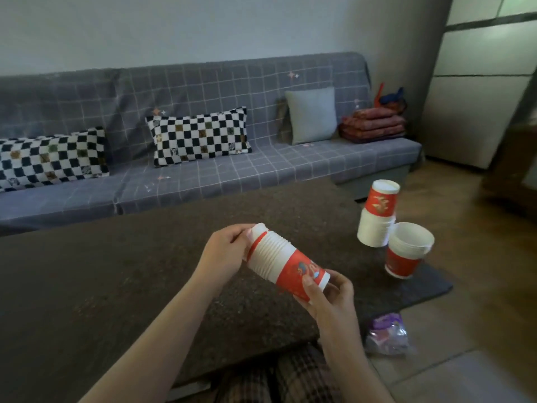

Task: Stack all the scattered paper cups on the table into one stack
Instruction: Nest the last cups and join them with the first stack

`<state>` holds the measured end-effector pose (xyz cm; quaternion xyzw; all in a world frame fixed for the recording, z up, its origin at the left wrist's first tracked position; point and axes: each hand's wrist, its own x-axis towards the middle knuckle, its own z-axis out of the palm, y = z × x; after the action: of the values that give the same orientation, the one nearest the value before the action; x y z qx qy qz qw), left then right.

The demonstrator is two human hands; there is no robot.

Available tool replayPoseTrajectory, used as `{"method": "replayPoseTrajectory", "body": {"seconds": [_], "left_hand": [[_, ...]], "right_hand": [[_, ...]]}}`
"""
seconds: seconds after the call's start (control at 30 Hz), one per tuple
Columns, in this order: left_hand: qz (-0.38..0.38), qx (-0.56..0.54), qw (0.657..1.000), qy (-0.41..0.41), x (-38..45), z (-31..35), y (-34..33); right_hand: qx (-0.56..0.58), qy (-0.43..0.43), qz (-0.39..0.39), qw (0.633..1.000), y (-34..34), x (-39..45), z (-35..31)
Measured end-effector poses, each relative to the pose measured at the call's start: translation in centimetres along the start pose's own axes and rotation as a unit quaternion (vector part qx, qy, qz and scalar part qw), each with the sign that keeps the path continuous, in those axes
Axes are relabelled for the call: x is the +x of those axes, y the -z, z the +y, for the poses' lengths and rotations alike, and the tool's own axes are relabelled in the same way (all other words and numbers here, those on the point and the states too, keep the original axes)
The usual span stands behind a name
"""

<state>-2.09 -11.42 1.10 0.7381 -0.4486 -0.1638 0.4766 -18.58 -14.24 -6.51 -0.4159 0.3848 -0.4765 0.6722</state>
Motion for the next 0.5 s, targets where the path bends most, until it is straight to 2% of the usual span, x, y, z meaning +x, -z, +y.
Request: {"method": "replayPoseTrajectory", "body": {"seconds": [0.23,0.37,0.5], "left_hand": [[-0.085,0.039,0.991,-0.099,-1.4,5.6,-8.1],[-0.104,0.043,0.979,-0.168,-1.5,8.8,-10.7],[-0.103,0.074,0.951,-0.283,-1.0,12.5,-12.7]], "right_hand": [[0.003,0.022,0.044,0.999,6.1,1.0,-2.2],[-0.05,0.077,0.038,0.995,8.0,1.4,-3.6],[-0.067,0.135,-0.001,0.989,9.8,3.6,-6.4]]}}
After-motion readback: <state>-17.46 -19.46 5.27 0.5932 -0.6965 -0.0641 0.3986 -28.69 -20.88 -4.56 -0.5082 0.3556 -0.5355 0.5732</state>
